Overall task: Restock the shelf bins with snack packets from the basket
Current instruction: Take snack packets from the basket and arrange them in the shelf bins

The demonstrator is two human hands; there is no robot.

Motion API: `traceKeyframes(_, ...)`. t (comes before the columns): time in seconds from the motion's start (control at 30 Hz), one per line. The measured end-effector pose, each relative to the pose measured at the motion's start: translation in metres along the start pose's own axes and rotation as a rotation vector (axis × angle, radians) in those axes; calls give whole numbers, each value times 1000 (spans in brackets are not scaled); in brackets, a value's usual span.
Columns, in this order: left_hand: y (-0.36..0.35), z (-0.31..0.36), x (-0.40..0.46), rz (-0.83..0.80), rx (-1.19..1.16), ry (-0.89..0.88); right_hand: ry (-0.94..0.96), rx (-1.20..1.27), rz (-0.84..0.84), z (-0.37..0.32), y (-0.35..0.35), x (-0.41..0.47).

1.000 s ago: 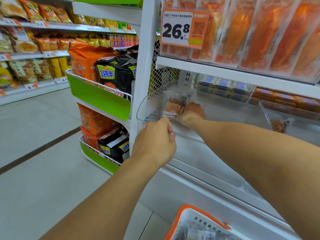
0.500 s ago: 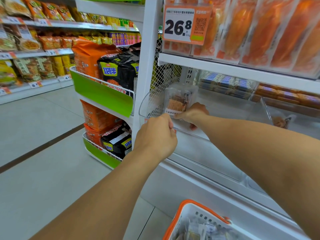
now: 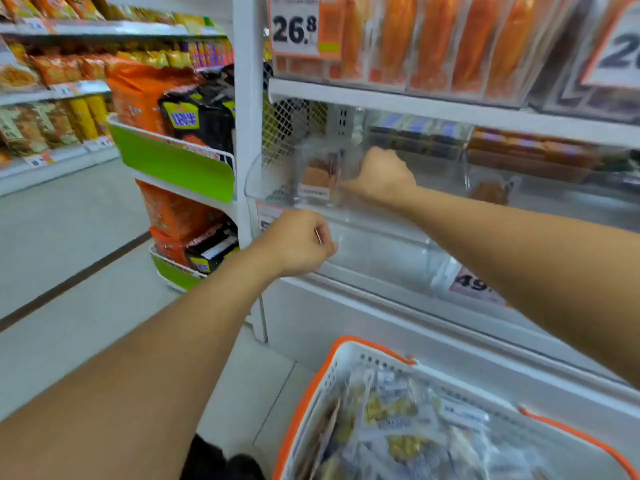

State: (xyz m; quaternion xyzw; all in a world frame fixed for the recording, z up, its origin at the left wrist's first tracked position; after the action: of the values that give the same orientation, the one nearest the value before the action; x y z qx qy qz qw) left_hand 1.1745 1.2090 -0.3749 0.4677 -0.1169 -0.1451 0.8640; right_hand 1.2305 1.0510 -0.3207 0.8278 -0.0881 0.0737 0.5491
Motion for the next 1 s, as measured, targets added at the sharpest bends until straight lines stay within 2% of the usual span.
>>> traceKeyframes(0.07, -22, 16, -8, -246, 32, -26, 178, -30, 107, 0, 15, -56)
traceKeyframes(0.13, -55, 32, -18, -526, 140, -49, 291, -80, 43, 24, 6, -121)
traceKeyframes(0.17, -74, 38, -25, -659, 198, -61, 296, -96, -58, 46, -6, -153)
traceKeyframes(0.23, -109, 50, -40, -865, 302, -93, 172, -95, -372, 102, -40, -214)
traceKeyframes(0.3, -135, 60, -55, -982, 397, -140, -29, -38, -671, 151, -75, -270)
traceKeyframes(0.33, -143, 65, -60, -1012, 438, -163, -145, 25, -747, 169, -91, -292)
traceKeyframes(0.37, -148, 70, -65, -1025, 471, -188, -251, 111, -756, 181, -103, -310)
traceKeyframes(0.43, -150, 79, -68, -1014, 503, -230, -428, 281, -620, 195, -119, -327)
traceKeyframes(0.5, -148, 83, -67, -987, 492, -240, -546, 316, -470, 204, -129, -327)
traceKeyframes(0.53, -146, 85, -66, -978, 486, -238, -555, 285, -454, 206, -132, -325)
traceKeyframes(0.6, -143, 85, -62, -959, 492, -237, -562, 265, -521, 205, -136, -320)
traceKeyframes(0.7, -140, 84, -59, -954, 509, -225, -618, 361, -610, 198, -130, -315)
traceKeyframes(0.87, -141, 91, -61, -903, 487, -302, -805, 813, -571, 195, -47, -291)
traceKeyframes(0.93, -137, 104, -70, -860, 399, -386, -945, 1103, -479, 192, -2, -281)
traceKeyframes(1.0, -138, 126, -78, -742, 236, -480, -1005, 1361, -396, 187, 34, -276)
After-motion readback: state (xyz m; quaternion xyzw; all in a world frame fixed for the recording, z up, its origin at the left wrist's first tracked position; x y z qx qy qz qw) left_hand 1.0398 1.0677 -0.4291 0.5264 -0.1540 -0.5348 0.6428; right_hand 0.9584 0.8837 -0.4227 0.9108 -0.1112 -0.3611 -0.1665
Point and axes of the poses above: each hand's wrist, its own x-axis towards the middle knuckle, its own y-axis out of the back of the hand, z = x × y, the point moved 4 cm from there along x, towards the middle knuckle, and after that the axes turned 4 degrees about x, right-handed, at the moved point
